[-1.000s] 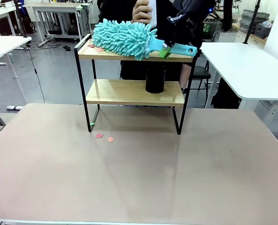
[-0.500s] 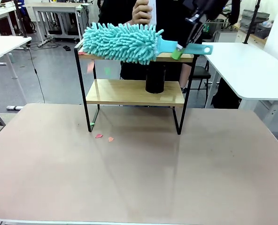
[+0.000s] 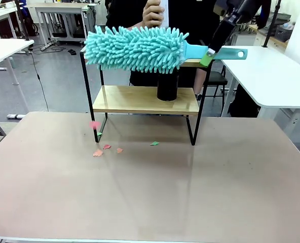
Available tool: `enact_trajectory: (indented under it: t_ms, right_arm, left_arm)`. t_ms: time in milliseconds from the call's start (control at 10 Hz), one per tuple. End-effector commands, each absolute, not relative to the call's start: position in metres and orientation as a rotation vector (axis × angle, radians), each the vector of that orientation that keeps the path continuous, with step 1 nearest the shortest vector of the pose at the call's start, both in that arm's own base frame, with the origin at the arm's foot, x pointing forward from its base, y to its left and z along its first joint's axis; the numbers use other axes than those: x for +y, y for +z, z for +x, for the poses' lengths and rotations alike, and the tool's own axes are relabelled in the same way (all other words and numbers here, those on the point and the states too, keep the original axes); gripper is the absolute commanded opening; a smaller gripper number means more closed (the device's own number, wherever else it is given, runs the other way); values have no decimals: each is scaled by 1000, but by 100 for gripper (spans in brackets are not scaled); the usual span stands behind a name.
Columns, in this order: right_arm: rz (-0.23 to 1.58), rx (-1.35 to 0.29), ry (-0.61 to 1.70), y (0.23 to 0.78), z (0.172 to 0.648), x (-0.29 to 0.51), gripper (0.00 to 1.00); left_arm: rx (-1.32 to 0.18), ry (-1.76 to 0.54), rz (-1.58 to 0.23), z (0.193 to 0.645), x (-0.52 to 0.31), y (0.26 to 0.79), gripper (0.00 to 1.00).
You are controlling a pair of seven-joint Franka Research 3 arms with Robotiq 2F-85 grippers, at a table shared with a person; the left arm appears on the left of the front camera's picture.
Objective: Clean the shelf.
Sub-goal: Clean the remaining tier of the Shelf with the Duster once objects are removed.
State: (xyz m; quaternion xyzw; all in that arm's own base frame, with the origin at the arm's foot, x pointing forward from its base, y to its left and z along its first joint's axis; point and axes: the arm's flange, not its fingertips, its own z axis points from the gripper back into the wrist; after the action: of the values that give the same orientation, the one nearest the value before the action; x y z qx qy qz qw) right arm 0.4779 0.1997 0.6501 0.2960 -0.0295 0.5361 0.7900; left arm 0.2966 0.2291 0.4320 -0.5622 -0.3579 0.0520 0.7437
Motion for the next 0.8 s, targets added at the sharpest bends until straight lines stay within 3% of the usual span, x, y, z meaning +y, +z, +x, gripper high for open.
enact_trajectory:
  t_ms: [0,700]
  right_arm:
    - [717,-99,1167,650,471,186,12]
    - [815,-52,1071,640,471,163,12]
  left_arm:
    - [-809,97,-1237,297,228,432,100]
    - [-809,97,-1237,297,228,432,100]
